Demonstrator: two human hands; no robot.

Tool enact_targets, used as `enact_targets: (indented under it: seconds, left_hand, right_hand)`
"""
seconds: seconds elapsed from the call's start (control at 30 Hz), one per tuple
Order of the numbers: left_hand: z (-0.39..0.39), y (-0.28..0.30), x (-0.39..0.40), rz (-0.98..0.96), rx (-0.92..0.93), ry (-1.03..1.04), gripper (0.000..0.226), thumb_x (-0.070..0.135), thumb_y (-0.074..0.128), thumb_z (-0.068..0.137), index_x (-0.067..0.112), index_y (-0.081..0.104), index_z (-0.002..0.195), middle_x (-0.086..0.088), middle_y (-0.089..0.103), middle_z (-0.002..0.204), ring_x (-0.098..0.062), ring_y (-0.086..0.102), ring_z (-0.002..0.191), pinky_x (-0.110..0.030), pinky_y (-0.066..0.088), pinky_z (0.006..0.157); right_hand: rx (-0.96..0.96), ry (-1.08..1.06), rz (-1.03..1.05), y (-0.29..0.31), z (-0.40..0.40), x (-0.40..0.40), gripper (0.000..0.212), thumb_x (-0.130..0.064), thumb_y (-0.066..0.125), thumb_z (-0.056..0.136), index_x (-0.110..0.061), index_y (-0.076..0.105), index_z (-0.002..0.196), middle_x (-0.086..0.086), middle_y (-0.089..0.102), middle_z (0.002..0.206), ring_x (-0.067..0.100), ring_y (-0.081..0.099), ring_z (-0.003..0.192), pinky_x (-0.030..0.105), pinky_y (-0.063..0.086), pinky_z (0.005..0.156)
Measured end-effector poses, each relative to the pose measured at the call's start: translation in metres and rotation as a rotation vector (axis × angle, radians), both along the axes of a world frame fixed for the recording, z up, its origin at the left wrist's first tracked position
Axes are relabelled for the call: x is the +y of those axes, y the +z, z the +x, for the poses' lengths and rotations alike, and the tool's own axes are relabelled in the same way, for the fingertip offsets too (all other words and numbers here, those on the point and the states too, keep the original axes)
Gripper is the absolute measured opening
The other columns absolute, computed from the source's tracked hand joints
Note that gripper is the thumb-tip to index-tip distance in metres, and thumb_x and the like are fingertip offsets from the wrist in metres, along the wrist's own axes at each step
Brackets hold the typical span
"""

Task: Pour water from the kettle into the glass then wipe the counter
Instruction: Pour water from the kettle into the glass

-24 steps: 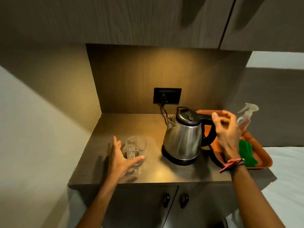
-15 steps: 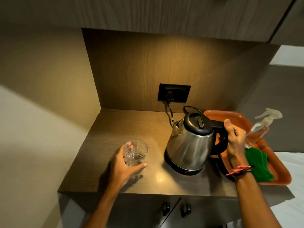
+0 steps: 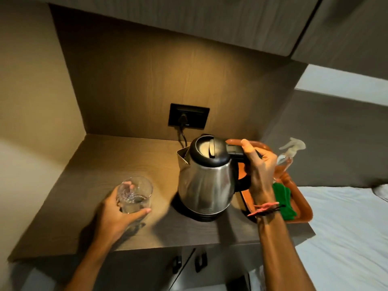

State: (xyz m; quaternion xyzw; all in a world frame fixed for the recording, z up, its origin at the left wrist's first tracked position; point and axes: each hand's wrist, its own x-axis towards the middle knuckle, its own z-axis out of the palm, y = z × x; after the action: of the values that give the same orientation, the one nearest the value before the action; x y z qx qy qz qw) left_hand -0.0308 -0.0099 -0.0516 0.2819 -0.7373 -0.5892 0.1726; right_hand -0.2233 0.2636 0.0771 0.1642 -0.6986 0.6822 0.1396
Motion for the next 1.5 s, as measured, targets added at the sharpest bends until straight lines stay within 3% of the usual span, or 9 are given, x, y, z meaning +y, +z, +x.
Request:
enact_targets:
  seconds: [0.07,0.13,0.47,0.57,0.73,0.83,0.97,1.2,1.5]
  left_hand:
    - [0.0,0.0,-0.001,-0.014,0.001,0.008,0.087,0.01,0.101,0.051,0.023,0.059,0.127,-0.01,0.071,0.123,-0.031,0.068,0.116,-0.057,0.053,0.106]
    - [-0.001,0.001,-0.002,-0.03,-0.011,0.011,0.091,0.013,0.101,0.05,0.017,0.059,0.13,-0.012,0.071,0.125,-0.032,0.067,0.119,-0.056,0.052,0.107]
    - [0.001,0.004,-0.006,-0.06,-0.006,-0.06,0.103,0.026,0.103,0.048,0.015,0.057,0.139,-0.008,0.071,0.128,-0.025,0.067,0.117,-0.04,0.053,0.101]
    - [0.001,0.002,-0.01,-0.052,0.006,-0.082,0.106,0.026,0.104,0.047,0.013,0.056,0.141,-0.006,0.071,0.129,-0.022,0.067,0.117,-0.032,0.052,0.097]
    - [0.0,-0.003,-0.015,-0.057,0.043,-0.11,0.105,0.04,0.101,0.039,0.02,0.059,0.133,0.025,0.064,0.107,0.002,0.064,0.102,-0.003,0.047,0.078]
    - [0.001,-0.005,-0.017,-0.08,0.029,-0.117,0.106,0.047,0.1,0.038,0.022,0.06,0.132,0.022,0.067,0.11,0.017,0.055,0.098,0.004,0.045,0.071]
    - [0.002,-0.006,-0.019,-0.116,0.018,-0.13,0.111,0.061,0.092,0.035,0.023,0.06,0.134,0.017,0.071,0.113,0.011,0.06,0.1,0.0,0.045,0.072]
    - [-0.002,-0.007,-0.017,-0.122,0.001,-0.108,0.106,0.04,0.102,0.042,0.021,0.058,0.137,0.006,0.074,0.117,-0.005,0.067,0.101,-0.013,0.047,0.078]
    - [-0.002,-0.009,-0.017,-0.073,0.07,-0.082,0.109,0.029,0.104,0.044,0.014,0.056,0.141,-0.004,0.071,0.125,-0.022,0.066,0.117,-0.045,0.058,0.1]
  right_hand:
    - [0.028,-0.002,0.046,0.022,0.012,-0.006,0.085,-0.067,0.08,0.08,0.014,0.059,0.069,0.024,0.051,0.057,0.023,0.04,0.056,0.034,0.031,0.053]
    - [0.058,-0.019,0.076,0.038,0.02,-0.011,0.074,-0.063,0.081,0.081,-0.002,0.049,0.054,0.009,0.036,0.055,0.021,0.033,0.054,0.037,0.027,0.053]
    - [0.185,-0.071,0.415,0.067,0.051,-0.041,0.073,-0.066,0.081,0.077,0.001,0.062,0.056,0.028,0.047,0.053,0.016,0.04,0.051,0.031,0.032,0.05]
    - [0.211,-0.07,0.479,0.069,0.054,-0.048,0.071,-0.068,0.08,0.077,-0.004,0.06,0.053,0.018,0.045,0.05,0.017,0.039,0.052,0.032,0.033,0.052]
    - [0.231,-0.071,0.556,0.073,0.055,-0.061,0.065,-0.074,0.079,0.072,-0.014,0.064,0.053,-0.003,0.054,0.046,0.011,0.048,0.049,0.029,0.04,0.053]
    - [0.247,-0.073,0.588,0.074,0.056,-0.068,0.066,-0.075,0.08,0.071,-0.013,0.065,0.056,0.006,0.061,0.051,0.013,0.053,0.052,0.036,0.047,0.053]
    - [0.283,-0.127,0.658,0.073,0.058,-0.076,0.064,-0.077,0.078,0.07,-0.017,0.062,0.054,-0.003,0.057,0.049,0.009,0.052,0.05,0.029,0.045,0.053]
    - [0.351,-0.134,0.766,0.075,0.062,-0.078,0.06,-0.081,0.074,0.072,-0.023,0.066,0.058,-0.001,0.064,0.054,0.018,0.062,0.055,0.039,0.057,0.054]
    - [0.421,-0.113,0.845,0.074,0.064,-0.08,0.061,-0.083,0.072,0.075,-0.029,0.052,0.053,-0.012,0.044,0.047,0.003,0.046,0.048,0.024,0.035,0.05]
